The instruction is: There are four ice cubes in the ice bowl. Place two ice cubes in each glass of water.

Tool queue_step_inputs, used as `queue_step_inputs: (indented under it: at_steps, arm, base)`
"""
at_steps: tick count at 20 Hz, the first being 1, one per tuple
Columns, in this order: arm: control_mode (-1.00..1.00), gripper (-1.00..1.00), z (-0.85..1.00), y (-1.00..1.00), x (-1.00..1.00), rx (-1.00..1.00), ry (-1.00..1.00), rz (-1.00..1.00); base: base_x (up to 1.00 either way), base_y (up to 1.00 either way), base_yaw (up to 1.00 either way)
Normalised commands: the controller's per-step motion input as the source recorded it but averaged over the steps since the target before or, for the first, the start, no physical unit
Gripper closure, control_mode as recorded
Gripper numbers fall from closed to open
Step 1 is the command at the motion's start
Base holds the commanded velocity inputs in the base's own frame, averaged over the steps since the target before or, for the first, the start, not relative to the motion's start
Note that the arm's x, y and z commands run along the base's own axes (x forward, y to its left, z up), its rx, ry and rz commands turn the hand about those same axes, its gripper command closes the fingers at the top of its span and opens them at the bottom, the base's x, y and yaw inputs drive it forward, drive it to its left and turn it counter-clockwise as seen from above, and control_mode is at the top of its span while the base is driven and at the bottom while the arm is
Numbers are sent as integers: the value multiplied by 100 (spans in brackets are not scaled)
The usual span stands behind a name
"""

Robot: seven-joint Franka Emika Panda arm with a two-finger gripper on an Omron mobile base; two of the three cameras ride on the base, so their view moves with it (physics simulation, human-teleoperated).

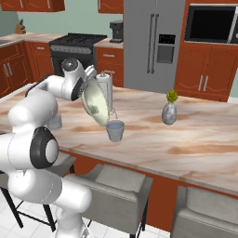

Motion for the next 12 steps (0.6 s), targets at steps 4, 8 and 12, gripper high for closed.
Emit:
queue_step_inputs:
  at_steps: [4, 8, 12]
  arm:
    - [-100, 100, 20, -28, 0, 0, -9, 0]
    - [-100, 100, 14, -9, 0, -2, -14, 0]
    - [-100, 100, 15, 0, -1, -6, -20, 0]
  base:
    - [0, 0, 0]
    - [0, 0, 0]
    - [0, 0, 0]
